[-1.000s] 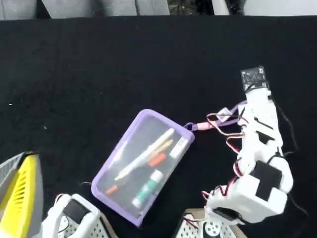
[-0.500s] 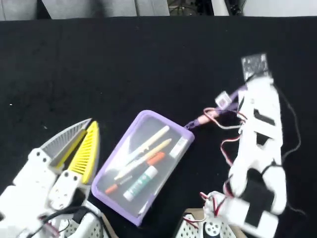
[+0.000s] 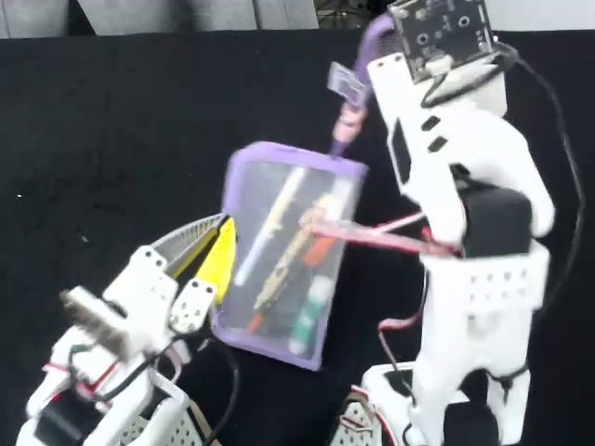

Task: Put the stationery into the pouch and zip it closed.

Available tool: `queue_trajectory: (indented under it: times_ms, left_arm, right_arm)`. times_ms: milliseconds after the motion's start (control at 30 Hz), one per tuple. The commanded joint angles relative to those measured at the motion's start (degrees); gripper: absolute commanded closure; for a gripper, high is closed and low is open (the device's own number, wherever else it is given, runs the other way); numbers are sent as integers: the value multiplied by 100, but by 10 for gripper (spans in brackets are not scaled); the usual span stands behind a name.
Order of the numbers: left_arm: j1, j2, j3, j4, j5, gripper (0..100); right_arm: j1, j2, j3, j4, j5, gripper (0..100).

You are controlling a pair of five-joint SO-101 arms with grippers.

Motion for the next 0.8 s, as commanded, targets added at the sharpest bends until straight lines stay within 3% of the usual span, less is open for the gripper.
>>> queue_trajectory:
  times_ms: [0, 500, 767]
  left_arm:
    - [-4, 97, 497, -571, -35, 970]
    - [-13, 97, 690, -765, 0, 970]
    - [-13, 88, 866, -774, 0, 970]
  right_arm:
    - [-360, 75, -1569, 730, -70, 987]
    - [-1424, 101, -3530, 721, -35, 986]
    - [-2295, 48, -2158, 2523, -35, 986]
